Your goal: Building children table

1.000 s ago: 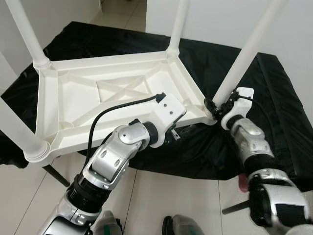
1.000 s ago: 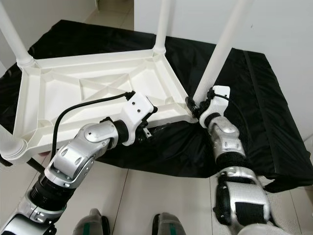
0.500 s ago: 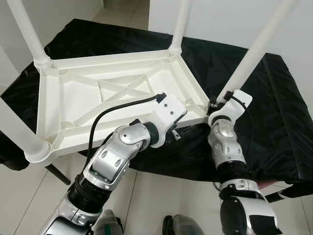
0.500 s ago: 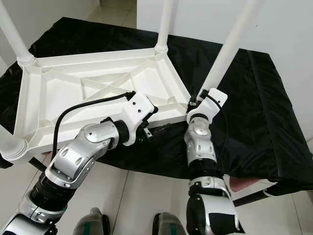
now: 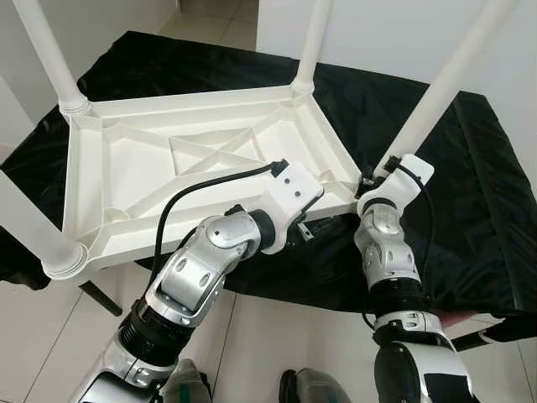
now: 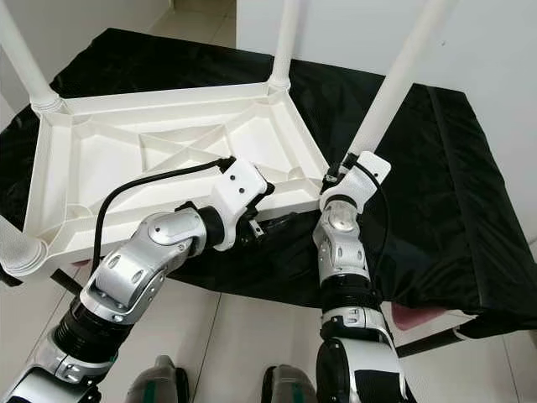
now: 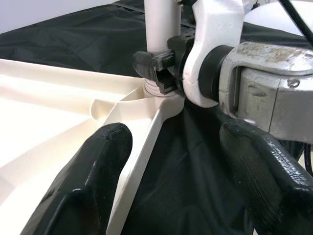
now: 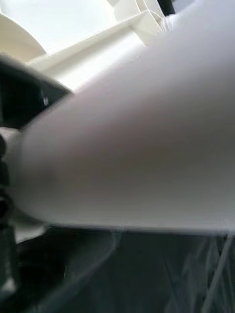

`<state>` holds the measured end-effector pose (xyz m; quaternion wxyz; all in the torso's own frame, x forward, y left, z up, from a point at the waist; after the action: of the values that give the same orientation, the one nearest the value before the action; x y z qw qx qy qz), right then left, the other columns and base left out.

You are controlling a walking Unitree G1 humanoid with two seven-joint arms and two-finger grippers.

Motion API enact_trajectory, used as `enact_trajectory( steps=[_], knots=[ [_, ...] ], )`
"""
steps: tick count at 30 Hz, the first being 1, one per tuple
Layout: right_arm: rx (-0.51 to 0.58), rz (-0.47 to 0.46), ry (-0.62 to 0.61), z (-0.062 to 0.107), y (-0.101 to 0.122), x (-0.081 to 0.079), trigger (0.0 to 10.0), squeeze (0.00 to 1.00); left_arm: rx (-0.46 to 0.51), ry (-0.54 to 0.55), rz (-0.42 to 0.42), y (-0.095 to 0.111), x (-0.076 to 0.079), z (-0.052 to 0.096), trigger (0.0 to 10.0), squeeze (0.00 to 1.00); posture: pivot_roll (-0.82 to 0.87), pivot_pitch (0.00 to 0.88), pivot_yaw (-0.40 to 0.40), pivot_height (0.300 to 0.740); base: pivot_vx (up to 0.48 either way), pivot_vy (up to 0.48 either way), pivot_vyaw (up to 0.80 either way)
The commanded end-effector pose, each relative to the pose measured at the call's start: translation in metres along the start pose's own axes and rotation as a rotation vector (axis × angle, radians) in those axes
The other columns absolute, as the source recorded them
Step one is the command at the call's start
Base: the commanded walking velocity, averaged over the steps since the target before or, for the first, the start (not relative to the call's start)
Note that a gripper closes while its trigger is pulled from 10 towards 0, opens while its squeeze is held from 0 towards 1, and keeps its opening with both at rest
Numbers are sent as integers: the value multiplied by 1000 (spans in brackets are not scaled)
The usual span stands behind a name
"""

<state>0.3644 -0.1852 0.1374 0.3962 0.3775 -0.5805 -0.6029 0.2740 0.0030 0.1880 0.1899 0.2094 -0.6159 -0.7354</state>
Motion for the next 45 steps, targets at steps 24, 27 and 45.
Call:
enact_trajectory(
  steps=[24, 27, 45],
  knots=[
    [69, 238, 915, -7, 10, -8, 10000, 0, -5, 1, -5, -1, -1, 0, 10000, 0, -31, 13, -49, 740, 0, 0, 0],
    [62, 244, 926, -8, 10, -7, 10000, 0, -5, 3, -6, 0, -1, 0, 10000, 0, -31, 13, -49, 740, 0, 0, 0],
    [1, 238, 847, -19, -8, 19, 0, 0, -17, 14, 0, -2, -2, 5, 10000, 0, -19, 29, -41, 740, 0, 0, 0]
  ],
)
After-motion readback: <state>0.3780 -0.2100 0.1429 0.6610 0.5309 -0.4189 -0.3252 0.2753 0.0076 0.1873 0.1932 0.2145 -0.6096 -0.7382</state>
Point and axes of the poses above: a point about 5 cm out from each wrist's last joint towards the gripper, its own z axis pointing back from the gripper into the wrist, its own y axis along the axis of the wrist's last joint, x = y × z, the point moved 2 cm from there along -z, pointing out of the wrist towards the gripper, and after that the axes turned 6 degrees about z, right-handed, at the moved point
